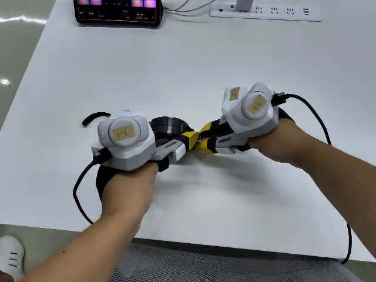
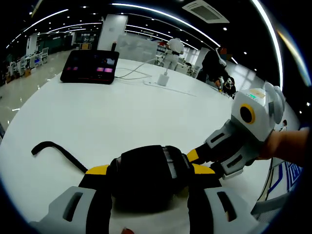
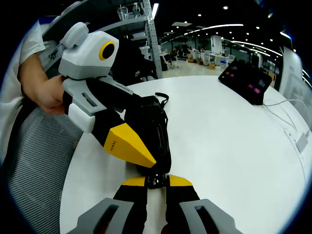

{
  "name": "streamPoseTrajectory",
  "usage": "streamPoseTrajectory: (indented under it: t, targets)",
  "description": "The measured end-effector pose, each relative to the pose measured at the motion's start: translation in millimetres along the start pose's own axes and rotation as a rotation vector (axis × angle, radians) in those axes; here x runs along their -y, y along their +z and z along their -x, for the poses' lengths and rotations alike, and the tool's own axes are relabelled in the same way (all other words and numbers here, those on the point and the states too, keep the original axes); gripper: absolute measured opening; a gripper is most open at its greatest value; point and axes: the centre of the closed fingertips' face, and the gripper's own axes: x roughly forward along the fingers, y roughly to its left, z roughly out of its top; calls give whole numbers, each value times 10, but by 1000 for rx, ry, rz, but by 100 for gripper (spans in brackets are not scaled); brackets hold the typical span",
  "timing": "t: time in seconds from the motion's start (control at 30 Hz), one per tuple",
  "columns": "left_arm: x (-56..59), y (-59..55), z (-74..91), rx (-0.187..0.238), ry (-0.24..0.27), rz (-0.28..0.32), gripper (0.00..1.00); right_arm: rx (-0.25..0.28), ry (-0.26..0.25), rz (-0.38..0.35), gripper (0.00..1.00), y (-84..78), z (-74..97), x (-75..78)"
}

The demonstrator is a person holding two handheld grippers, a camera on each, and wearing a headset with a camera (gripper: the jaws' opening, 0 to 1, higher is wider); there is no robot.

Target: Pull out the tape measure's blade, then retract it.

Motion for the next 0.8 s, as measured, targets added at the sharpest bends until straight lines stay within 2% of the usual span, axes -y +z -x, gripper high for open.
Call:
streamPoseTrajectory:
  t: [0.67, 0.8]
  targets:
    - [22, -2, -12, 4, 4, -22, 61, -17, -15, -5, 13, -13, -14, -20]
    - [16, 3, -15, 4, 0, -11, 61, -16, -12, -26, 19, -16, -14, -30]
